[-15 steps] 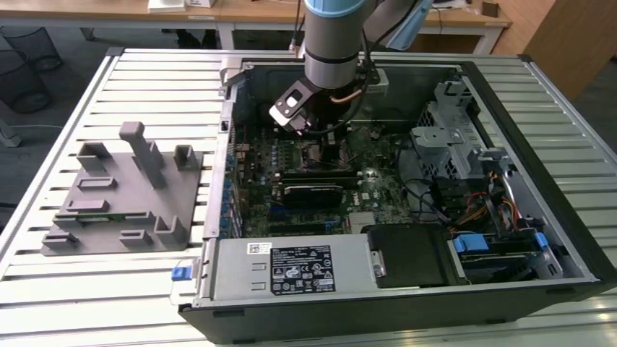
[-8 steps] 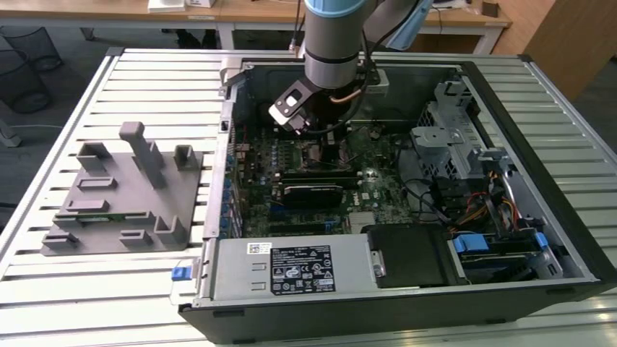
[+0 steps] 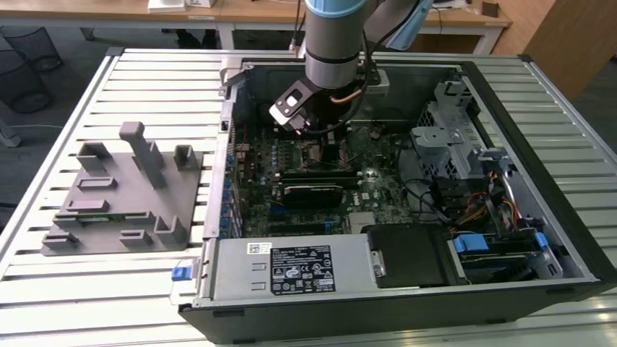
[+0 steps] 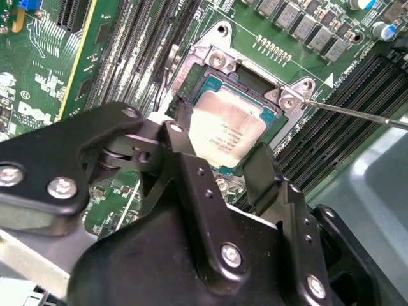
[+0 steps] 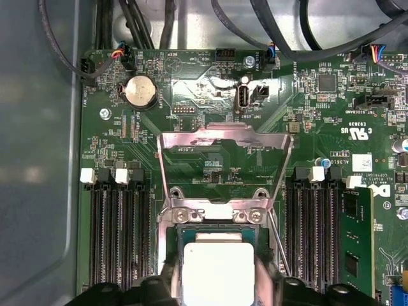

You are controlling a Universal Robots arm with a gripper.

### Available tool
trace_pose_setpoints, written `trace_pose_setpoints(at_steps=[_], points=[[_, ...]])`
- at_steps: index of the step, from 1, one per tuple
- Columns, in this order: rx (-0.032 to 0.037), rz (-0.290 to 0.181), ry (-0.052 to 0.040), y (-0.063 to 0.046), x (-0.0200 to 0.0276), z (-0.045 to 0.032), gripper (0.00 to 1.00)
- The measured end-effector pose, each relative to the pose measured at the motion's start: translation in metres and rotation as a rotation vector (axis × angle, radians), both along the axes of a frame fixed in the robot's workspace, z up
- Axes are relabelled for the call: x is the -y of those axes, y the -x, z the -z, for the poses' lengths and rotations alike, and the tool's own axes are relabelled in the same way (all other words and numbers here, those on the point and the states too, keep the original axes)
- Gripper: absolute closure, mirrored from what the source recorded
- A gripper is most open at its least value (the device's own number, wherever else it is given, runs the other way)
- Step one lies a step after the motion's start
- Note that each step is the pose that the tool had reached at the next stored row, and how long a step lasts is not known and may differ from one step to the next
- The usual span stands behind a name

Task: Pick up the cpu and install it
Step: 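Place the cpu into insertion slot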

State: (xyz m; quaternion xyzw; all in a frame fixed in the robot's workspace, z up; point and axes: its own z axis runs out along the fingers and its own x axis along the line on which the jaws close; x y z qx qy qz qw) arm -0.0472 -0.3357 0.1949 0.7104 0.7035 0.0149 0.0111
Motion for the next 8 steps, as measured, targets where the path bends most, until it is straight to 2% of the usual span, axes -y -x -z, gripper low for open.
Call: trace_pose_setpoints(at_steps=[1, 8], points=[[0.0000, 0.000, 0.0000, 0.0000, 0.0000, 0.0000, 0.40], [-0.0001, 0.000, 0.0001, 0.0000, 0.0001, -0.0038, 0.40]])
